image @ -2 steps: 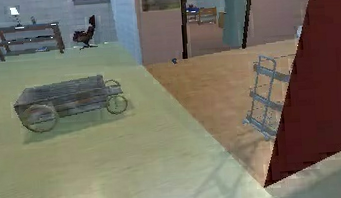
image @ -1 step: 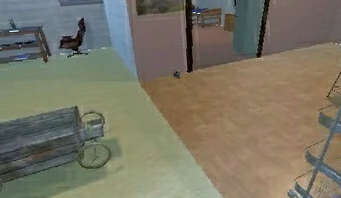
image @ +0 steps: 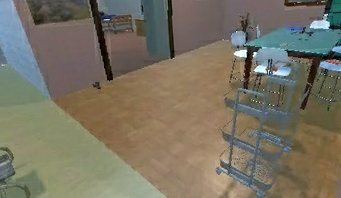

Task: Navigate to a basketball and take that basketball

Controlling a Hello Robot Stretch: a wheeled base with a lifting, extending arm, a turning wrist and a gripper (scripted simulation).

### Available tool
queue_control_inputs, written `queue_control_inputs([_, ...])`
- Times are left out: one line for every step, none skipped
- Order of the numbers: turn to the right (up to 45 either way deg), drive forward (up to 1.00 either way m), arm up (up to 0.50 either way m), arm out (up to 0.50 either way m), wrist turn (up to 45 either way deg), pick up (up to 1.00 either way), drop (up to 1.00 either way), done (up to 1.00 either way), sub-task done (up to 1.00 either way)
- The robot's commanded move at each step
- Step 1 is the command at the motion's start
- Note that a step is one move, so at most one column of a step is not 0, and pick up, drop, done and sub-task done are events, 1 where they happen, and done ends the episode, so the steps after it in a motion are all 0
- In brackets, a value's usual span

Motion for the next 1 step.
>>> queue_control_inputs([0.0,0.05,0.0,0.0,0.0,0.0,0.0,0.0,0.0])
